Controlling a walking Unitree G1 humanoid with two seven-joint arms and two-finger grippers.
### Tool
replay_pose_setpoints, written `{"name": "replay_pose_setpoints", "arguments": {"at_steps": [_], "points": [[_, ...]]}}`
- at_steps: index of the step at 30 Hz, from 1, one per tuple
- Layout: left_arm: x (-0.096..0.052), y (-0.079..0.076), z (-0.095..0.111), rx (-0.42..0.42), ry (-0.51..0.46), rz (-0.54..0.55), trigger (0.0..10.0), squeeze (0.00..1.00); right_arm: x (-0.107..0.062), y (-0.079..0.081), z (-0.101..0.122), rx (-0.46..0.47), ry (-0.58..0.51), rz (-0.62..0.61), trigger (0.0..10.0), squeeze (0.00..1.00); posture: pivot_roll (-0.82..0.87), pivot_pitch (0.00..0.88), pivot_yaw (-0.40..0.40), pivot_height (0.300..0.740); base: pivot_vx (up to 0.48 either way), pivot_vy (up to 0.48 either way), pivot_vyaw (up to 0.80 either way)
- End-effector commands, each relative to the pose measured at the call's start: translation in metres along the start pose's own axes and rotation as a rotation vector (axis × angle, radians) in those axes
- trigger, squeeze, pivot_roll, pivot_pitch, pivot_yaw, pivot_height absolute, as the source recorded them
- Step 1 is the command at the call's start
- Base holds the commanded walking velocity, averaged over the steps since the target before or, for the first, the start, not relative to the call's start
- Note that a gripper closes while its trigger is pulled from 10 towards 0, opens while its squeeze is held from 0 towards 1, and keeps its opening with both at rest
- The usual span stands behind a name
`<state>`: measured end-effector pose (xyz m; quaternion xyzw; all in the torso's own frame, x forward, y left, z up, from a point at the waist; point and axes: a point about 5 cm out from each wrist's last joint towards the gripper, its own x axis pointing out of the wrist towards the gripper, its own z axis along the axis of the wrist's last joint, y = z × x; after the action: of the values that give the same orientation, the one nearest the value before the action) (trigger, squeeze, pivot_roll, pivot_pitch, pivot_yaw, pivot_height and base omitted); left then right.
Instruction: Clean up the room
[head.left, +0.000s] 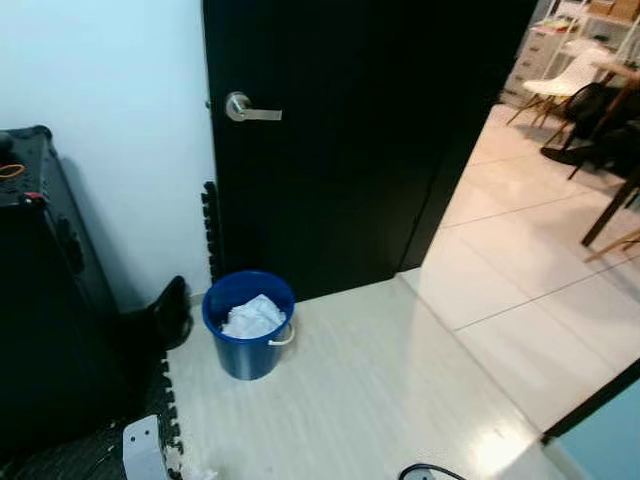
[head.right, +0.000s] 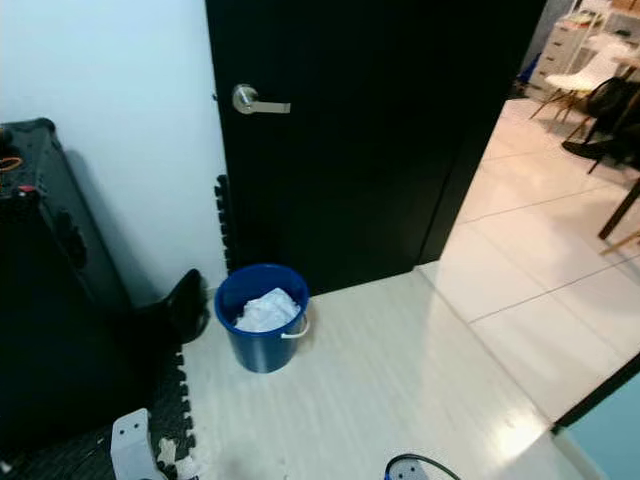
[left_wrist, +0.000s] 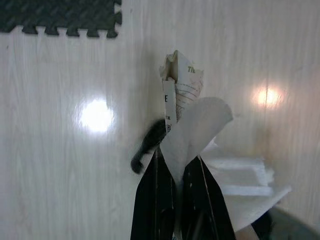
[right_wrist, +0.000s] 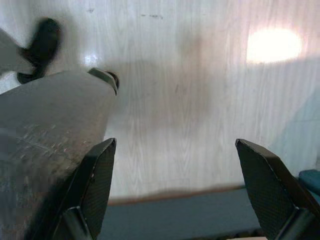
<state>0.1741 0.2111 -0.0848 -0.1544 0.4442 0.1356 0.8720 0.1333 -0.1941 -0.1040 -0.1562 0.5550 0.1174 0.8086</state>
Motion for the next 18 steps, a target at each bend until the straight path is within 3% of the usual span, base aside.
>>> {"name": "replay_pose_setpoints", "arguments": {"at_steps": [1,4,8,15,17,18], "points": [[0.0,-0.001,-0.002,0.009,0.015,-0.003,10.0,0.0,0.001,0.005,0.0,0.004,0.009,0.016,10.0,0.0,-0.01,0.0,-0.1,0.74,0.0,0.0,0.77],[0.002,-0.011,0.002,0.014,-0.016,-0.016,10.0,0.0,0.001,0.005,0.001,0.003,0.005,0.017,10.0,0.0,-0.01,0.0,-0.104,0.74,0.0,0.0,0.77],[0.003,-0.012,0.012,0.01,-0.051,-0.007,10.0,0.0,0.001,0.004,0.0,0.001,0.004,0.015,10.0,0.0,-0.01,0.0,-0.105,0.74,0.416,0.0,0.58],[0.006,-0.022,0.043,-0.001,-0.113,-0.015,10.0,0.0,0.0,0.003,0.0,0.02,-0.003,0.015,10.0,0.0,-0.01,0.0,-0.105,0.74,0.48,0.0,0.0],[0.006,-0.022,0.043,-0.001,-0.113,-0.015,10.0,0.0,0.0,0.003,0.0,0.02,-0.003,0.015,10.0,0.0,-0.01,0.0,-0.105,0.74,0.48,0.0,0.0],[0.005,-0.014,0.046,-0.018,-0.142,-0.025,10.0,0.0,0.0,0.003,0.0,0.029,-0.002,0.013,10.0,0.0,-0.01,0.0,-0.109,0.74,0.48,0.0,0.0]]}}
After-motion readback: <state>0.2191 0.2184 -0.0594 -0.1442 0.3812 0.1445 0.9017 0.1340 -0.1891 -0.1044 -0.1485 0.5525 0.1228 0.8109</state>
